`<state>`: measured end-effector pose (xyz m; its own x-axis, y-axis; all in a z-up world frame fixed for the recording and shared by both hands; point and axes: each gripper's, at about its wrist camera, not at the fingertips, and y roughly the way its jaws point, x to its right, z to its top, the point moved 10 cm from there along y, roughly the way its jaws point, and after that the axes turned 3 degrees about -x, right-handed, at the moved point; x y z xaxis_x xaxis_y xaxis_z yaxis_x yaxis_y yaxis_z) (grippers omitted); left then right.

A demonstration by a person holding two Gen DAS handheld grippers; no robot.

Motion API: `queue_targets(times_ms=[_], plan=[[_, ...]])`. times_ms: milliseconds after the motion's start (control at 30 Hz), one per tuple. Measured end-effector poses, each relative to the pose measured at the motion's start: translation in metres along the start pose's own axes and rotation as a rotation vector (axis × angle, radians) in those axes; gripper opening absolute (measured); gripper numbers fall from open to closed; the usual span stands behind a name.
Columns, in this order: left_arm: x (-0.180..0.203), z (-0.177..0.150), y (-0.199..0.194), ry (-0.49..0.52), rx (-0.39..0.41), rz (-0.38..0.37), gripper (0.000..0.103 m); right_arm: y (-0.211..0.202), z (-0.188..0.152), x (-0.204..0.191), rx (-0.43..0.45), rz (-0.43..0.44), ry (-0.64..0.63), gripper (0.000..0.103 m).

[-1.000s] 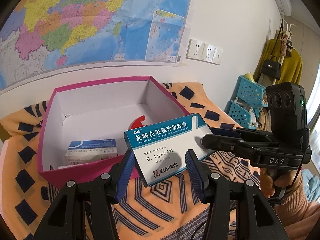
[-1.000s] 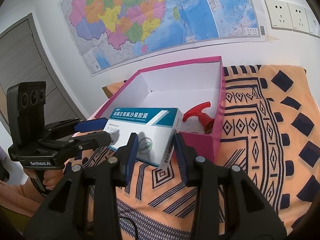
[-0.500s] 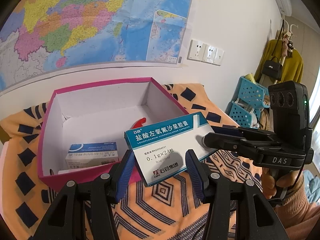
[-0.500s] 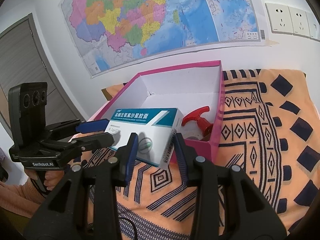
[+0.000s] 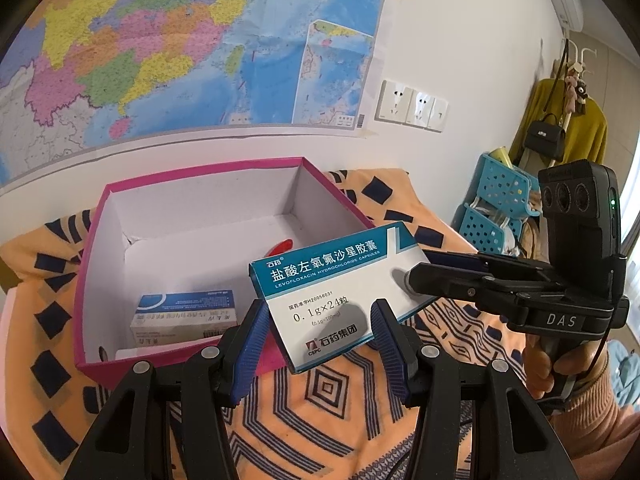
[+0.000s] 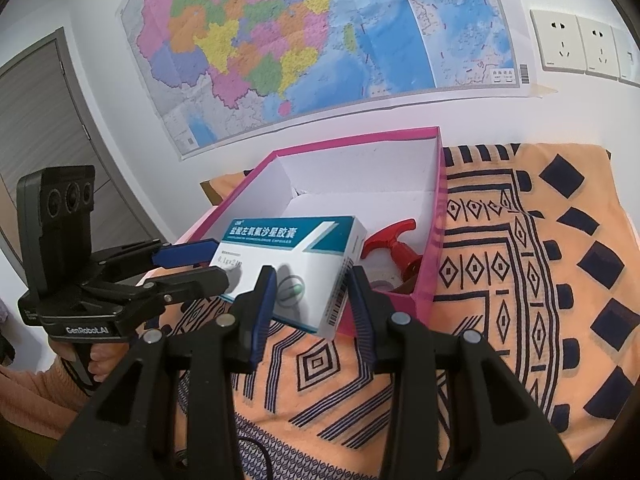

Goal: Organize rigid objects
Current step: 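Lower the medicine box into the magenta box and open the right gripper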

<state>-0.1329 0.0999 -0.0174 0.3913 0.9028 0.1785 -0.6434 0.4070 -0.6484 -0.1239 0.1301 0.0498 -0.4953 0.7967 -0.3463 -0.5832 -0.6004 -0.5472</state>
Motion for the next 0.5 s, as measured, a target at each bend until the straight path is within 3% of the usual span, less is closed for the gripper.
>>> queue_targets(times_ms=[500], plan=[[0.0001,0.0059,0.0041,0.010,0.006,0.003,0.053,0.0017,0.0076,0.0063,0.004,-0.009,0.001,0.040]])
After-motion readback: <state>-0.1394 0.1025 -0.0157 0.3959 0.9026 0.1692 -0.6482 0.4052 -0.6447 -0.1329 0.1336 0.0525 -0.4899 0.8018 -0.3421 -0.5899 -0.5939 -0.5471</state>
